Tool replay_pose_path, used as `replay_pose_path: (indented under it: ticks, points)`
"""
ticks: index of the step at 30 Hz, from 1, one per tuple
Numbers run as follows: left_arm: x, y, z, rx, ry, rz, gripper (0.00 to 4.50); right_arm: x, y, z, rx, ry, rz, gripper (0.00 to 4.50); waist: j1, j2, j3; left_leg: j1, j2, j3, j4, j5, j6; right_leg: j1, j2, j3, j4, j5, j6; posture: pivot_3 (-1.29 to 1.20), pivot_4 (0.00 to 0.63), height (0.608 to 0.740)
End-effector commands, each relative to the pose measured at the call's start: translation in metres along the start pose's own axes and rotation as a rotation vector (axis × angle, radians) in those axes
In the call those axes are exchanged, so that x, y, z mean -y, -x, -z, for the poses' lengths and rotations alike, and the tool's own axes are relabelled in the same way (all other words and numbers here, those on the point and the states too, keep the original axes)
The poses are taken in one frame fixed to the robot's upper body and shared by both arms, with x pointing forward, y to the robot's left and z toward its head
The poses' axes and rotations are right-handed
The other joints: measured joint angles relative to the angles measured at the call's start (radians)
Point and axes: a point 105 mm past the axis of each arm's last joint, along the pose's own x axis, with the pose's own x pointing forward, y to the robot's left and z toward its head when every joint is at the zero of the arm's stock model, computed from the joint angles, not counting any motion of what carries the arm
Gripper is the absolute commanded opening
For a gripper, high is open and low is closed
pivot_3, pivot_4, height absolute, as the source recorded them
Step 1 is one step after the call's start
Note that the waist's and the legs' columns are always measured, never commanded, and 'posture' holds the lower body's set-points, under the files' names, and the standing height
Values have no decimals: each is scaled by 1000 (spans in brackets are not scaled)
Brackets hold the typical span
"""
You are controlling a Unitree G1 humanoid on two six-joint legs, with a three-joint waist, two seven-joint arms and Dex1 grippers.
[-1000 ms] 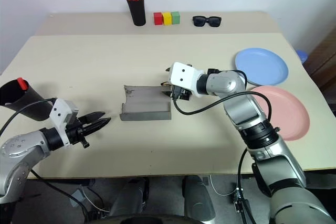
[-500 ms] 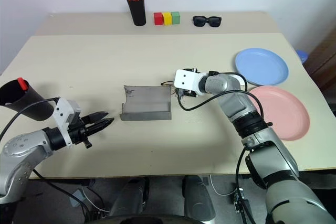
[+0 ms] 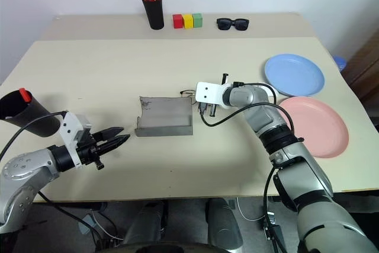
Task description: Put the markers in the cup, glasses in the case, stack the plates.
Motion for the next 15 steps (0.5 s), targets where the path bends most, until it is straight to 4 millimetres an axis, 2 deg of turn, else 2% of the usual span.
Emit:
replay_pose_path:
  ticks: [1,4,6,7,10,11,13,15]
  points:
    - [-14,5,-13,53,-71,-77,1423,41,22,-17,37,54,143,22,0,0,0,0,0,0,0,0,0,0,0,0,0,0,0,0,150,740]
    - [-27,8,-15,77,-100,-145,1423,64,36,-33,76,37,222,22,0,0,0,0,0,0,0,0,0,0,0,0,0,0,0,0,150,740]
    - [-30,9,-13,75,-107,-158,1423,68,43,-49,140,23,223,22,-1,0,0,0,0,0,0,0,0,0,0,0,0,0,0,0,150,740]
    - [-31,10,-11,71,-109,-167,1423,65,47,-69,224,-17,195,22,-1,0,0,0,0,0,0,0,0,0,0,0,0,0,0,0,150,740]
    - [-35,13,-7,61,-126,-189,1423,38,55,-120,427,-125,36,22,-5,1,0,0,0,0,-2,0,0,-1,0,0,0,0,1,0,150,740]
    - [-36,14,-8,63,-130,-193,1423,14,51,-129,443,-138,-69,22,-3,1,0,0,1,0,-2,0,0,-1,1,0,0,1,2,0,150,740]
    - [-37,14,-10,68,-135,-196,1423,-23,46,-135,431,-111,-193,22,3,0,-1,0,1,-1,-2,0,1,-1,1,-1,1,1,2,0,150,740]
    - [-38,14,-16,82,-143,-197,1423,-33,33,-131,371,-196,-176,22,6,0,-1,0,1,-1,-2,-1,1,1,0,-2,-1,0,0,0,150,740]
